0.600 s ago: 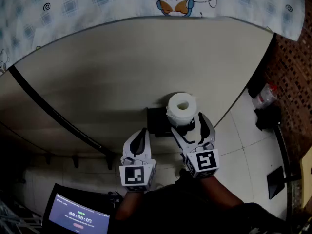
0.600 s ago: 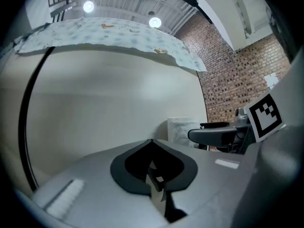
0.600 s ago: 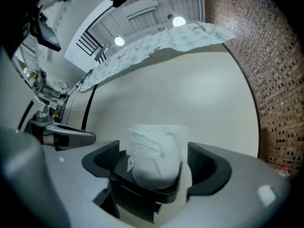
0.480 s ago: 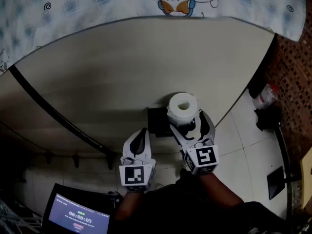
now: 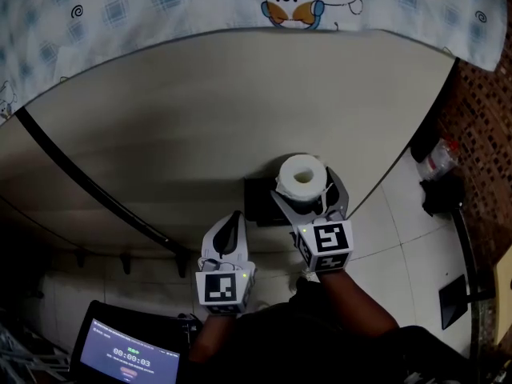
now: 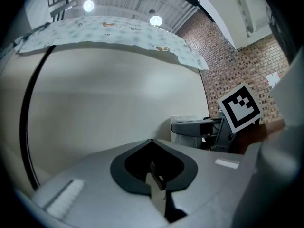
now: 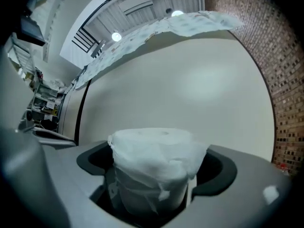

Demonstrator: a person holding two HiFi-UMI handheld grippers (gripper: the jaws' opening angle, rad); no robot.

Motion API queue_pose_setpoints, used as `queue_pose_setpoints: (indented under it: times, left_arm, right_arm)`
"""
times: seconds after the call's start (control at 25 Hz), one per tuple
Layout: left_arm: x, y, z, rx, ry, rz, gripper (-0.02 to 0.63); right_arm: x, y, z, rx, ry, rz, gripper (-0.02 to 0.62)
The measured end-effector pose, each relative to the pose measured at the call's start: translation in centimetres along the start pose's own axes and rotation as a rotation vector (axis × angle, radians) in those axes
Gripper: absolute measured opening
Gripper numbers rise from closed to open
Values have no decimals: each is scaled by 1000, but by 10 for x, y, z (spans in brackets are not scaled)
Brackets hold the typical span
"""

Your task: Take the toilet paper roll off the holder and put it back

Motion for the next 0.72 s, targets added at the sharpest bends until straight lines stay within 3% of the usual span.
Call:
queue_pose_setpoints:
  times: [0.16, 0.72]
  left_arm:
    - [2, 0, 0, 3, 7, -4, 17]
    - [-8, -4, 1, 8, -12, -18, 17]
  right_arm:
    - [-1, 3, 2, 0, 12, -19, 462]
    - [1, 30, -16, -42, 74, -12, 443]
Point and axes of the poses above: the fingertips, and each gripper's own axes: z forward along the fingers, x to its left, y out of its top, the point moved 3 cm from there along -z, backward along the fingers, and after that the axes turned 12 degrees about -y, right-handed, at the moved point
